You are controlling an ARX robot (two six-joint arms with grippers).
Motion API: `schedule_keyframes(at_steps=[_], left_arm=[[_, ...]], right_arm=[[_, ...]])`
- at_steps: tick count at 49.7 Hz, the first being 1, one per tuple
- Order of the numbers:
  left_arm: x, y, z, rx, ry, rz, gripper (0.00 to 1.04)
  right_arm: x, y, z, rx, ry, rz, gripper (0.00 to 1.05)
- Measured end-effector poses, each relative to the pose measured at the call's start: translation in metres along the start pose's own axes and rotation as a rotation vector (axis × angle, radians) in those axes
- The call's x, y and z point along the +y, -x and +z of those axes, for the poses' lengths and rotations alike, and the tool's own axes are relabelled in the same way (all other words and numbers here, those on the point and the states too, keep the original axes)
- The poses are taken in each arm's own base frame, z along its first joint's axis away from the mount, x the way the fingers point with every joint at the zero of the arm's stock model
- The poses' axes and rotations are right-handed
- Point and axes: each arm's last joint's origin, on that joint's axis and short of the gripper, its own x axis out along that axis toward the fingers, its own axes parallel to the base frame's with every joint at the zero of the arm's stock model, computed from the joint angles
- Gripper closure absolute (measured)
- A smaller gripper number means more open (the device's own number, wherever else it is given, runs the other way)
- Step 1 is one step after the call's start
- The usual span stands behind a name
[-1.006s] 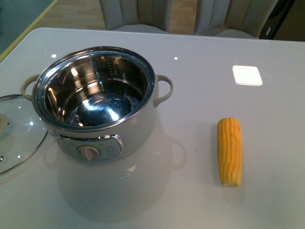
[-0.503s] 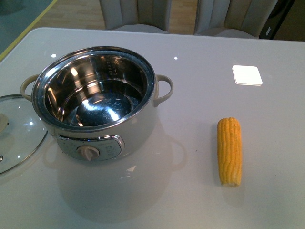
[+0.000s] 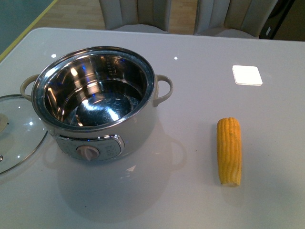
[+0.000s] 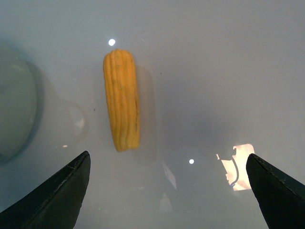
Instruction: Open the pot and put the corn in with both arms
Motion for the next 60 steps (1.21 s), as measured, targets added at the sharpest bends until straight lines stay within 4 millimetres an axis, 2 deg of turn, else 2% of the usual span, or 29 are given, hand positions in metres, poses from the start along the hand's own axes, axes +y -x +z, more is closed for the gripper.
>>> schedule_keyframes(at_steps=[7, 15, 20, 29, 39, 47, 48, 60], left_arm=[[0.0, 0.0, 0.0, 0.0, 0.0, 0.0, 0.07], [0.0, 0.0, 0.0, 0.0, 0.0, 0.0, 0.07], [0.0, 0.0, 0.0, 0.0, 0.0, 0.0, 0.07], [0.0, 0.0, 0.0, 0.0, 0.0, 0.0, 0.07], [0.0, 0.0, 0.0, 0.0, 0.0, 0.0, 0.07], [0.0, 0.0, 0.0, 0.0, 0.0, 0.0, 0.07], [0.0, 0.0, 0.0, 0.0, 0.0, 0.0, 0.07], [0.0, 0.0, 0.0, 0.0, 0.0, 0.0, 0.07]], right_arm=[[0.019, -0.04, 0.01, 0.032, 0.005, -0.001, 0.09], [0.043, -0.083, 0.006, 0.106, 0.031, 0.008, 0.09], [0.051, -0.102, 0.004, 0.141, 0.04, 0.006, 0.09], [0.062, -0.134, 0.008, 0.151, 0.03, 0.013, 0.09], [0.066, -0.173, -0.008, 0.225, 0.014, -0.02, 0.09], [0.065, -0.191, -0.015, 0.252, 0.069, -0.054, 0.09], [0.065, -0.192, -0.016, 0.257, 0.073, -0.056, 0.1], [0.072, -0.196, -0.025, 0.293, 0.138, -0.046, 0.58]])
